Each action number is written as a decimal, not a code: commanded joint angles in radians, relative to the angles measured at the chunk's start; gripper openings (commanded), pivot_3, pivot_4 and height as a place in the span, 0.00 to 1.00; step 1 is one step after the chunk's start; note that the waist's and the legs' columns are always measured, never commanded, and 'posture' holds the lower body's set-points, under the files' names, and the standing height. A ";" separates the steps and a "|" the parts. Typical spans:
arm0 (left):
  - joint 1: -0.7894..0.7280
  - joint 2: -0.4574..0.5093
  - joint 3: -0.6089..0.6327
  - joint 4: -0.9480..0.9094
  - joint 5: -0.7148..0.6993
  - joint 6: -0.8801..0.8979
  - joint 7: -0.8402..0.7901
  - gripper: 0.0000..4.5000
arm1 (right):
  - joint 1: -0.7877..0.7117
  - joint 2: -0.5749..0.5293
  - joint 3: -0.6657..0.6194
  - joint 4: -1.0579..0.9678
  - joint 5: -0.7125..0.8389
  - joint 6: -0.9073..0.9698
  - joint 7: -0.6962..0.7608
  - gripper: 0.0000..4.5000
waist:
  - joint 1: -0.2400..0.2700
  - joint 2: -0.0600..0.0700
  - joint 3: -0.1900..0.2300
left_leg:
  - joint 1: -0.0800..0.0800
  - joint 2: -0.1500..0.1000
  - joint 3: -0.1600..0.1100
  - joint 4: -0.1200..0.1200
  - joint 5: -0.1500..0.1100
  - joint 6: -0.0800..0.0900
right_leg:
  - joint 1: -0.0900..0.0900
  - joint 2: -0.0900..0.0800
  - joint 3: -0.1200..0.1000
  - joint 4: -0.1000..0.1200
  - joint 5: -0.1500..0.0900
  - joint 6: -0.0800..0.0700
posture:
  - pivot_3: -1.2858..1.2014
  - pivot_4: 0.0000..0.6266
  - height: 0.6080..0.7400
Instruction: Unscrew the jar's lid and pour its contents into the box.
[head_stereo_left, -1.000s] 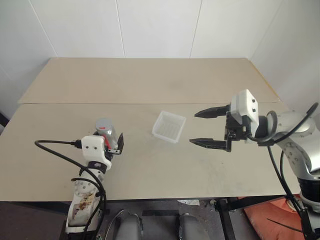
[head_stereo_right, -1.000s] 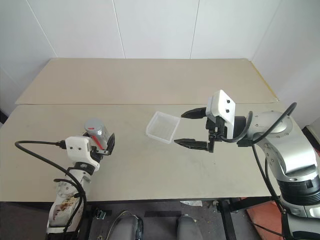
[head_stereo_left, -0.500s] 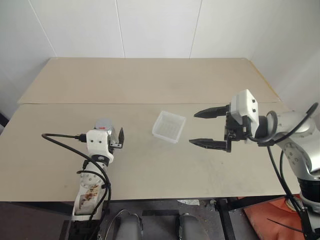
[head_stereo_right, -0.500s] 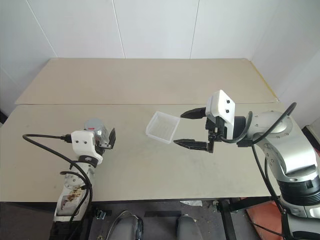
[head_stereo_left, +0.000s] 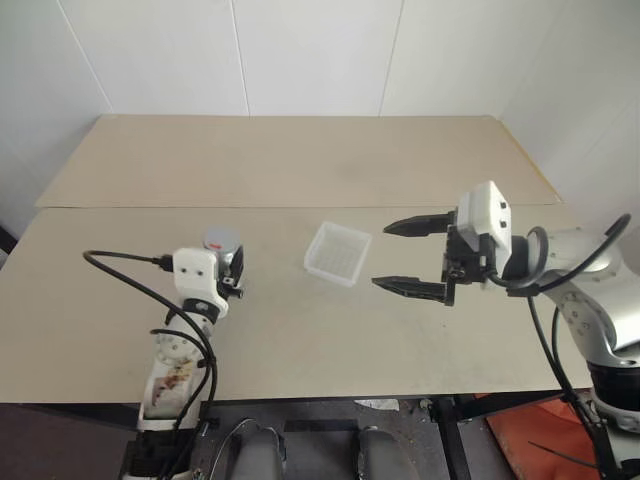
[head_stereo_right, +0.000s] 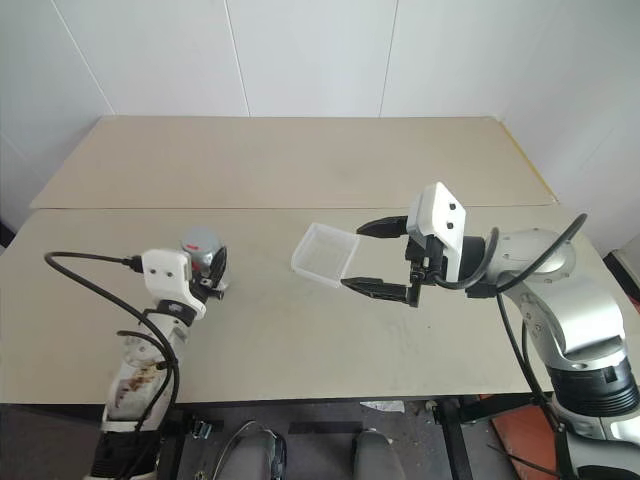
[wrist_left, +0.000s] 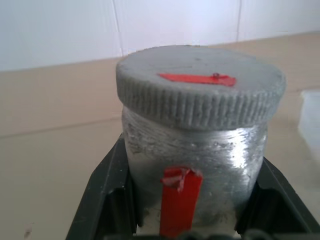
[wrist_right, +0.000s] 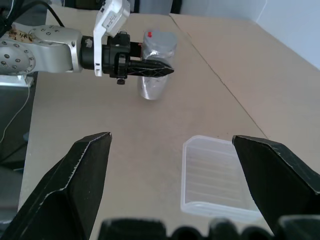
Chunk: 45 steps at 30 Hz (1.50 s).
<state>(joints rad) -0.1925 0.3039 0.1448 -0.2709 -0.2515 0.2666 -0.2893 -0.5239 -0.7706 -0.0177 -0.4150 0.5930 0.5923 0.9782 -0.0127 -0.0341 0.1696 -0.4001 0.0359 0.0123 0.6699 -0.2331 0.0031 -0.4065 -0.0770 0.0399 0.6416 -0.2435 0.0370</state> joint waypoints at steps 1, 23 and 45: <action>-0.084 0.115 0.065 -0.095 -0.228 0.134 -0.189 0.43 | -0.047 0.037 -0.014 -0.037 0.038 0.027 -0.048 1.00 | -0.002 0.000 0.000 | 0.000 0.000 0.000 0.000 0.000 0.000 | 0.000 0.000 0.000 0.000 0.000 0.000 | 0.52 0.24 1.00; -0.595 0.213 -0.228 0.469 -0.269 0.034 -1.057 0.43 | -0.332 0.314 0.141 0.061 0.028 0.244 -0.275 1.00 | -0.004 0.001 0.001 | -0.016 0.000 0.000 0.003 0.001 0.000 | -0.017 0.000 0.000 0.004 0.000 0.000 | 0.52 0.24 1.00; -0.601 0.188 -0.179 0.445 -0.313 0.048 -1.095 0.43 | -0.356 0.374 0.161 0.175 0.007 0.169 -0.179 0.61 | -0.003 0.001 0.001 | -0.016 0.000 -0.001 0.004 0.001 0.000 | -0.017 0.000 -0.001 0.005 0.000 0.000 | 0.52 0.24 1.00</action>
<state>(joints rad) -0.7655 0.4978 -0.0770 0.2125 -0.5112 0.3093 -1.3597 -0.8581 -0.3936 0.1486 -0.2578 0.6032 0.8106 0.7476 -0.0158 -0.0330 0.1703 -0.4162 0.0356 0.0115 0.6735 -0.2326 0.0033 -0.4233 -0.0767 0.0392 0.6469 -0.2436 0.0371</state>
